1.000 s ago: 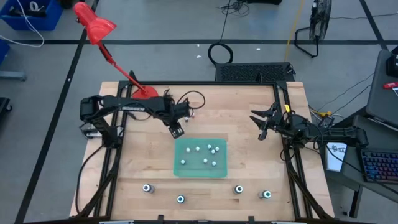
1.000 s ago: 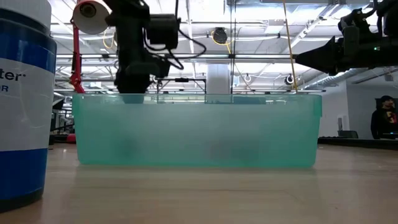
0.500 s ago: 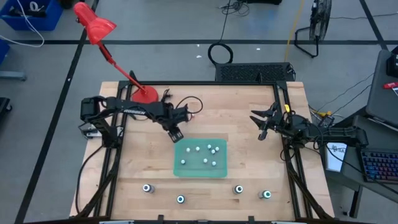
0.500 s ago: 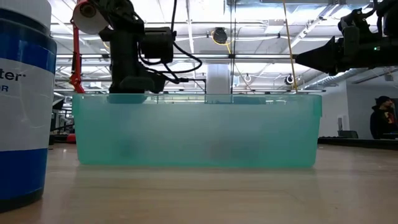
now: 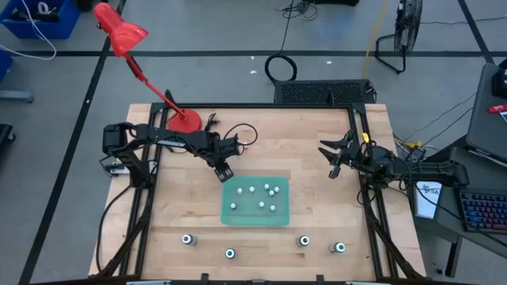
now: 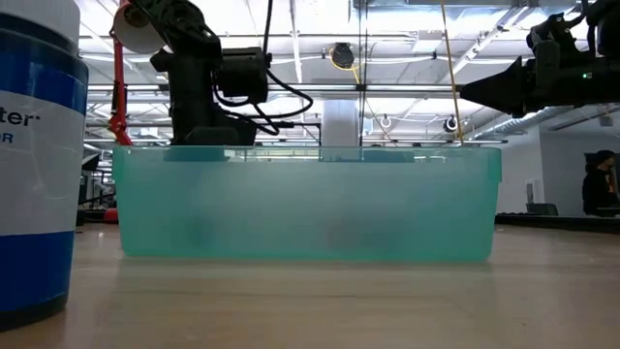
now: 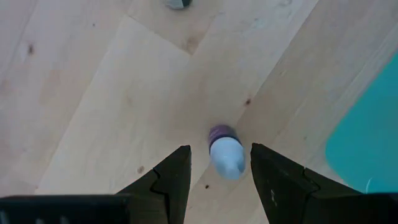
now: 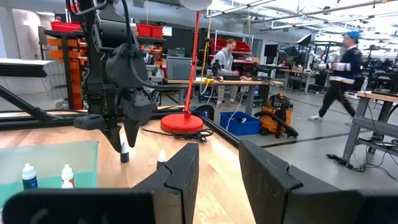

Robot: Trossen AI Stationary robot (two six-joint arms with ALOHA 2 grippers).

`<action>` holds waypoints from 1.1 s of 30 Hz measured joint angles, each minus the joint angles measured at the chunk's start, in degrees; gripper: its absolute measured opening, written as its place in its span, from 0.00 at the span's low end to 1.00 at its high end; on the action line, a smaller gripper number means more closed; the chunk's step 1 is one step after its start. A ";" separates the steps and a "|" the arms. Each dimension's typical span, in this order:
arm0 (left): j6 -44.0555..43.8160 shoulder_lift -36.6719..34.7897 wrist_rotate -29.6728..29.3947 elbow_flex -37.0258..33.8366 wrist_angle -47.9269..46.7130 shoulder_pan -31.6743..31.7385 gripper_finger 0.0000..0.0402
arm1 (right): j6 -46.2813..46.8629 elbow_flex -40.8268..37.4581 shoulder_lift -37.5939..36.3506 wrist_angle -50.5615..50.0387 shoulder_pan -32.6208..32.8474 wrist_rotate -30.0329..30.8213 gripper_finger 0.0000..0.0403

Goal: Pick & Place food coloring
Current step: Put the small violet food coloring bottle into the green bin

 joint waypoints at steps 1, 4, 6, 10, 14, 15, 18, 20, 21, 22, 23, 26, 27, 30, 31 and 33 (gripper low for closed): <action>0.01 0.00 -0.01 0.00 0.01 0.00 0.42 | 0.00 0.00 0.00 0.00 0.00 0.00 0.26; 0.22 0.00 -0.01 0.00 -0.01 0.00 0.42 | 0.00 0.00 0.00 0.00 0.00 0.00 0.26; 0.78 0.00 -0.02 0.00 0.03 0.00 0.42 | 0.00 0.00 0.00 0.00 0.00 0.00 0.26; 1.19 0.00 -0.20 0.00 0.38 0.05 0.42 | 0.00 -0.02 0.00 0.00 0.00 0.00 0.26; 1.29 0.00 -0.63 0.00 0.38 0.29 0.42 | 0.00 -0.01 0.00 0.00 0.00 0.00 0.26; 1.31 0.00 -0.63 0.00 0.39 0.36 0.42 | 0.00 -0.02 0.00 0.00 0.00 0.00 0.26; 1.61 0.00 -0.61 0.00 0.38 0.35 0.42 | 0.00 0.00 0.00 0.00 0.00 0.00 0.26; 1.72 0.00 -0.59 0.01 0.42 0.35 0.42 | 0.00 -0.02 0.00 0.00 0.00 0.00 0.26; 1.74 0.00 -0.59 0.00 0.48 0.35 0.42 | 0.00 -0.01 0.00 0.00 0.00 0.00 0.26; 1.79 0.00 -0.59 0.02 0.62 0.35 0.42 | 0.00 -0.01 0.00 0.00 0.00 0.00 0.26; 2.09 0.00 -0.59 0.02 0.77 0.35 0.42 | 0.00 -0.01 0.00 0.00 0.00 0.00 0.26; 3.09 0.00 -0.56 0.02 1.73 0.35 0.41 | 0.00 -0.02 0.00 0.00 0.00 0.00 0.26; 3.26 0.00 -0.44 0.02 1.98 0.35 0.39 | 0.00 -0.02 0.00 0.00 0.00 0.00 0.26; 3.75 0.00 0.11 0.02 2.21 0.35 0.32 | 0.00 -0.02 0.00 0.00 0.00 0.00 0.26; 3.76 0.00 0.68 0.02 2.20 0.35 0.28 | 0.00 -0.02 0.00 0.00 0.00 0.00 0.26; 3.76 0.00 1.63 0.02 2.20 0.35 0.21 | 0.00 -0.02 0.00 0.00 0.00 0.00 0.26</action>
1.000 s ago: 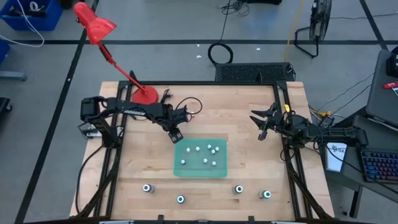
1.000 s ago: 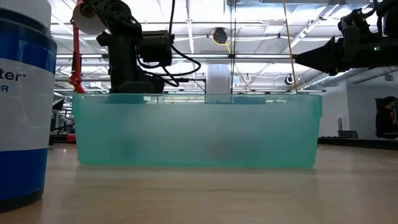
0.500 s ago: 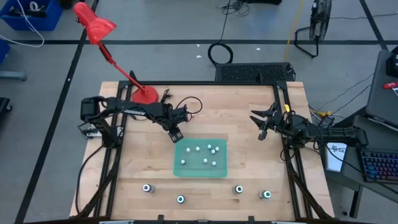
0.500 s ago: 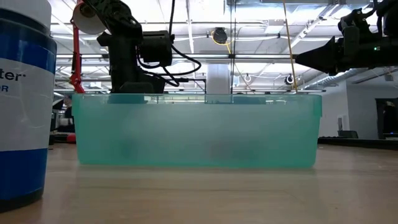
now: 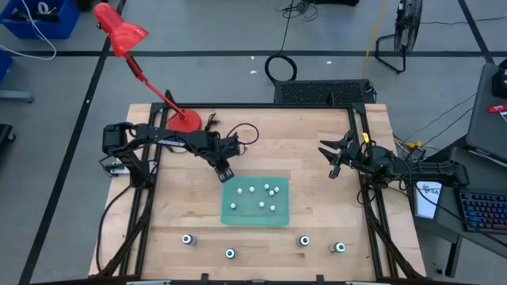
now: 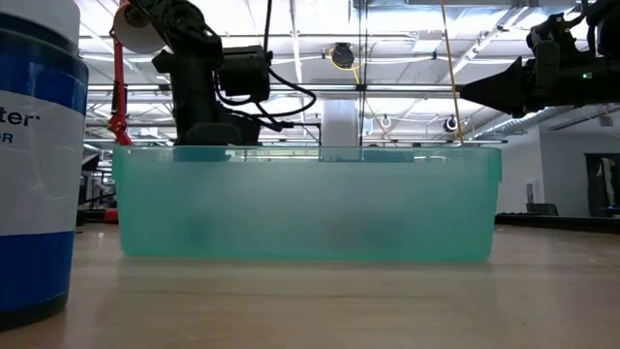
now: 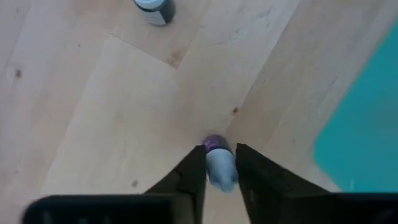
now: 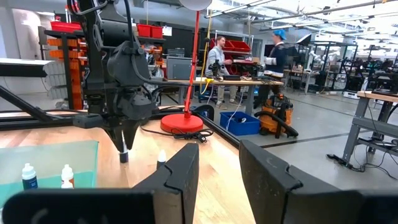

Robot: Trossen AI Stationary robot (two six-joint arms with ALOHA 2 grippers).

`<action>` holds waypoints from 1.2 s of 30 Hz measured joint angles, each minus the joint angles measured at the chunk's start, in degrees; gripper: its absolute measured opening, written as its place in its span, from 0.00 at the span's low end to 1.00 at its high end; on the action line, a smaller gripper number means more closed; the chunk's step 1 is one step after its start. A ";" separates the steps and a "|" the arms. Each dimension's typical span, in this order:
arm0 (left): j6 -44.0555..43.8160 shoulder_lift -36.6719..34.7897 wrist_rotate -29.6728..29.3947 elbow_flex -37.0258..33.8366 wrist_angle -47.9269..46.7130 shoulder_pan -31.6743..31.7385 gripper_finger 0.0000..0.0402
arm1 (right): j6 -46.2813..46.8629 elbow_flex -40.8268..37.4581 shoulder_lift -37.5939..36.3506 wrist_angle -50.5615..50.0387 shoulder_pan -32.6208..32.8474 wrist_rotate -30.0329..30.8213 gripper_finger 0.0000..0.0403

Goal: Pick & Place food coloring
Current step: Put the small violet food coloring bottle into the green bin

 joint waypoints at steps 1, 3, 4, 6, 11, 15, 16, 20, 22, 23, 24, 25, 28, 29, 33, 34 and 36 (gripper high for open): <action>0.02 -0.03 0.41 0.03 0.03 0.00 0.17 | 0.00 0.00 0.00 0.00 0.00 0.00 0.26; 0.01 -0.07 0.80 0.07 0.10 0.00 0.12 | 0.00 0.00 0.00 0.00 0.00 0.00 0.26; 0.01 -0.07 0.79 0.07 0.10 0.00 0.12 | 0.00 0.00 0.00 0.00 0.00 0.00 0.26; 0.16 -0.07 0.79 0.07 0.10 0.00 0.12 | 0.00 0.00 0.00 0.00 0.00 0.00 0.26; 0.56 -0.05 0.74 0.79 -1.99 0.00 0.12 | 0.00 0.00 0.00 0.00 0.00 0.00 0.26; 0.53 -0.31 -2.62 5.71 -10.62 -0.36 0.12 | 0.00 0.00 0.00 0.00 0.00 0.00 0.26; 0.53 -0.37 -3.57 7.46 -12.61 -0.67 0.12 | 0.00 0.00 0.00 0.00 0.00 0.00 0.26; 0.53 -0.37 -6.97 15.46 -19.08 -3.45 0.12 | 0.00 0.00 0.00 0.00 0.00 0.00 0.26; 0.53 -0.39 -7.17 19.12 -20.22 -5.48 0.12 | 0.00 0.00 0.00 0.00 0.00 0.00 0.26; 0.53 -0.37 -7.28 20.78 -20.35 -6.70 0.12 | 0.00 0.00 -0.01 0.00 0.00 0.00 0.26; 0.53 -0.37 -7.33 22.41 -20.28 -8.10 0.12 | 0.00 0.00 0.00 0.00 0.00 0.00 0.26; 0.63 -0.37 -7.41 23.96 -20.08 -9.72 0.12 | 0.00 0.00 0.00 0.00 0.00 0.00 0.26; 1.83 -0.39 -9.14 26.61 -18.59 -14.96 0.12 | 0.00 0.02 -0.02 0.00 0.00 0.00 0.26; 2.52 -0.39 -9.70 26.69 -17.41 -16.70 0.12 | 0.00 0.00 0.00 0.00 0.00 0.00 0.26; 5.50 -0.08 -9.79 25.94 -10.68 -22.31 0.12 | 0.00 0.00 -0.01 0.00 0.00 0.00 0.26; 5.70 0.40 -9.79 25.74 -9.82 -23.32 0.12 | 0.00 0.00 -0.01 0.00 0.00 0.00 0.26; 5.87 1.92 -9.81 25.59 -8.73 -24.97 0.12 | 0.00 0.00 0.00 0.00 0.00 0.00 0.26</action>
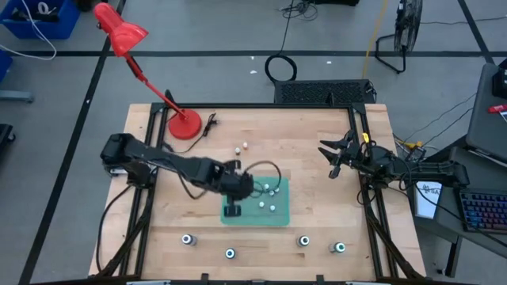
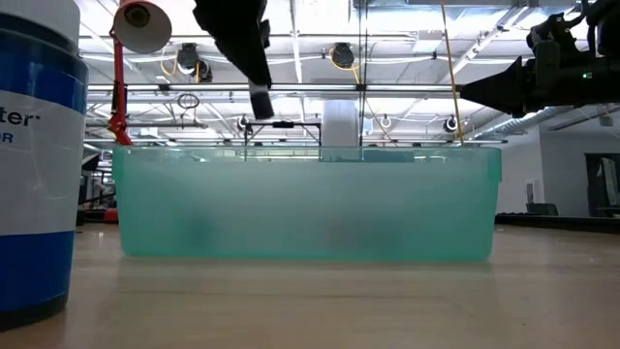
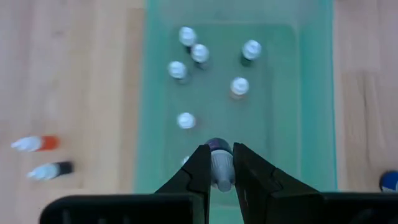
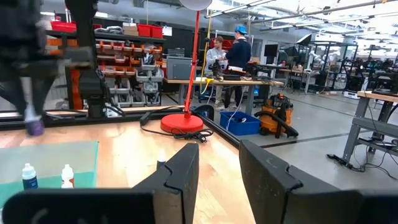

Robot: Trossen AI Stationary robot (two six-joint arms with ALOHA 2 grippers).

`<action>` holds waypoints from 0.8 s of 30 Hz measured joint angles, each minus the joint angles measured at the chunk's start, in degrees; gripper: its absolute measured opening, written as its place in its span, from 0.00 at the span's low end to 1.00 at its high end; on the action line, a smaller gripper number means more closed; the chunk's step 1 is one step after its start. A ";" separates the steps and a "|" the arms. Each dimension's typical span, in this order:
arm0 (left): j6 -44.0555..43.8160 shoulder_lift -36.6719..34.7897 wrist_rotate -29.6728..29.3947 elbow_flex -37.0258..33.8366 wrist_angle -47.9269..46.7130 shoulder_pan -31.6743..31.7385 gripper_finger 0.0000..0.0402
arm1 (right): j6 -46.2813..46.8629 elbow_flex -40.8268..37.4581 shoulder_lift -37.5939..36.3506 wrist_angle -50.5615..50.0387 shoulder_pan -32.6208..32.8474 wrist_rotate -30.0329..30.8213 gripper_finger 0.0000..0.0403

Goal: Pick & Place food coloring
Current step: Put the small violet food coloring bottle into the green bin

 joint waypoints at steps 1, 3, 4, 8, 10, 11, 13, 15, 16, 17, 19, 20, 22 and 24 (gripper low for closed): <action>-0.23 1.10 0.03 0.00 0.62 -0.57 0.12 | 0.00 0.00 -0.02 0.00 0.00 0.00 0.26; -0.35 3.30 0.71 0.00 1.40 -1.35 0.12 | 0.00 0.00 0.00 0.00 0.00 0.00 0.26; -0.41 4.60 2.06 0.00 1.67 -1.63 0.12 | 0.00 0.02 -0.02 0.00 0.00 0.00 0.26; -0.44 10.02 6.92 -0.08 2.32 -1.51 0.12 | 0.00 0.00 -0.02 0.02 0.00 0.01 0.26; -0.85 11.49 6.94 -0.11 2.10 -1.22 0.12 | 0.00 0.02 0.00 0.00 0.00 0.00 0.26; -0.87 11.96 6.85 -0.10 2.18 -1.09 0.12 | 0.00 0.02 0.00 0.00 0.00 0.00 0.26; -0.89 13.04 6.01 -0.09 2.36 -0.80 0.12 | 0.00 0.01 -0.02 0.02 0.00 0.00 0.26; -1.09 14.08 5.88 -0.09 2.21 -0.28 0.12 | 0.00 0.00 -0.02 0.02 0.00 0.00 0.26; -1.13 14.47 5.86 -0.09 2.14 -0.08 0.13 | 0.00 0.00 -0.02 0.02 0.00 0.00 0.26; -1.14 14.80 5.89 -0.09 2.14 0.16 0.13 | 0.00 0.00 -0.01 0.02 0.00 0.00 0.26; -1.05 15.01 6.12 -0.09 2.15 0.48 0.14 | 0.00 0.00 -0.02 0.01 0.00 0.00 0.26; -1.05 15.04 6.38 -0.09 2.14 0.61 0.14 | 0.00 0.01 -0.02 0.02 0.00 0.00 0.26; -1.19 14.99 6.93 -0.09 2.18 0.86 0.14 | 0.00 0.02 -0.02 0.02 0.00 0.00 0.26; -1.22 14.71 8.33 -0.09 2.13 1.00 0.15 | 0.00 0.00 -0.02 0.02 0.00 0.00 0.26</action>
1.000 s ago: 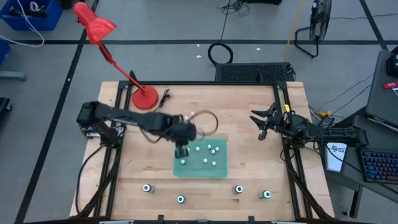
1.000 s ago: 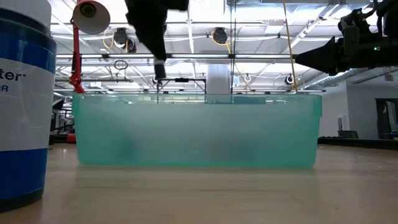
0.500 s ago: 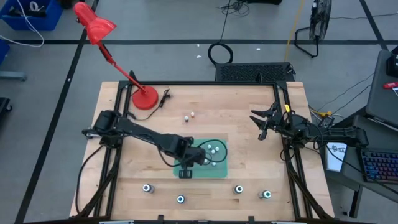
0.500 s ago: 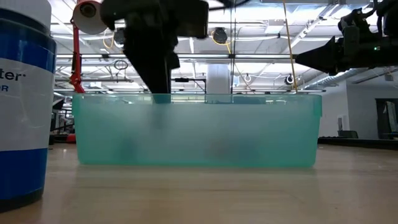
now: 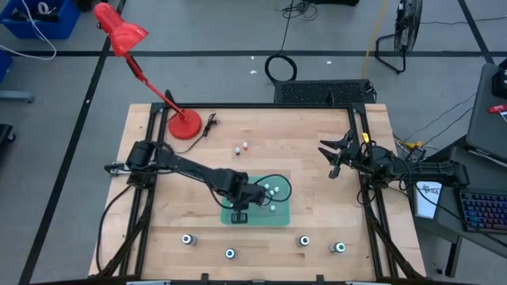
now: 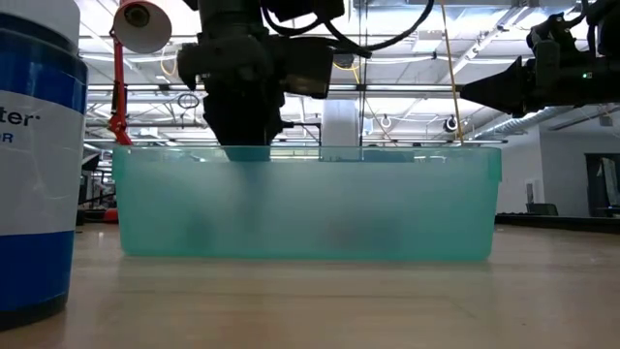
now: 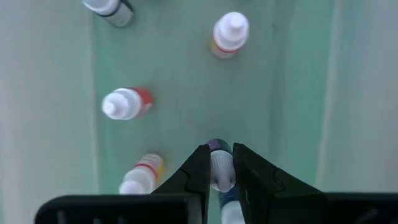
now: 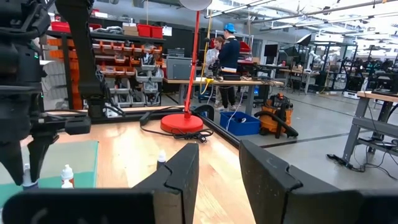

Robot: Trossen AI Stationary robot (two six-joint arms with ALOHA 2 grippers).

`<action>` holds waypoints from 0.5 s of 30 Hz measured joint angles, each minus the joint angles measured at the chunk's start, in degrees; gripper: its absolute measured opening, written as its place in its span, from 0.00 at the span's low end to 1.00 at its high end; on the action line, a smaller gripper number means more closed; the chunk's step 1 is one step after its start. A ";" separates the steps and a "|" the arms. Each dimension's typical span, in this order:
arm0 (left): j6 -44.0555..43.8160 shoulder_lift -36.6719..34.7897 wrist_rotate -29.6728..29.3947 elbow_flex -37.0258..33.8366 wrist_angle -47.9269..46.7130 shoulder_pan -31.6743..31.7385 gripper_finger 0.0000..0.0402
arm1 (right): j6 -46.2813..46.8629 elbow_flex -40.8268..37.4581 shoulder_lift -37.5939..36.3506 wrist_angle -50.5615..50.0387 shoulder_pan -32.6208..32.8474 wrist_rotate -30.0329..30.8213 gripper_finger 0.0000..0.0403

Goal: Pick & Place food coloring
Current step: Put the small violet food coloring bottle into the green bin

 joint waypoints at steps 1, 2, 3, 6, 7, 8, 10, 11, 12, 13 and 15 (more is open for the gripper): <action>-0.02 -0.28 0.75 0.00 -0.02 -0.01 0.15 | 0.00 0.00 0.00 0.00 0.00 0.00 0.26; 0.00 -0.46 1.48 0.00 0.11 -0.01 0.15 | 0.00 0.01 0.00 -0.01 0.00 0.00 0.26; 0.04 -0.58 1.94 0.04 0.27 -0.01 0.15 | 0.00 0.00 0.00 0.00 0.00 0.00 0.26; 0.22 -0.40 2.31 0.07 0.14 -0.02 0.15 | 0.00 0.01 0.00 -0.01 0.00 0.00 0.26; 0.22 -0.39 2.31 0.04 0.07 -0.03 0.15 | 0.00 0.00 0.00 0.00 0.00 0.00 0.26; 0.22 -0.39 2.31 0.04 0.08 -0.01 0.15 | 0.00 0.02 0.00 -0.02 0.00 0.00 0.26; 0.24 -0.47 2.27 0.06 0.14 0.11 0.15 | 0.00 0.01 0.00 -0.01 0.00 0.00 0.26; 0.22 -0.47 2.27 0.04 0.12 0.21 0.15 | 0.00 0.01 0.00 0.00 0.00 0.00 0.26; 0.18 -0.45 2.27 0.04 0.12 0.27 0.15 | 0.00 0.00 0.00 0.00 0.00 0.00 0.26; 0.12 -0.45 2.27 0.04 0.14 0.38 0.15 | 0.00 0.00 0.00 0.00 0.00 0.00 0.26; -0.30 -0.47 2.25 0.04 0.16 0.52 0.15 | 0.00 0.00 0.00 0.00 0.00 0.00 0.26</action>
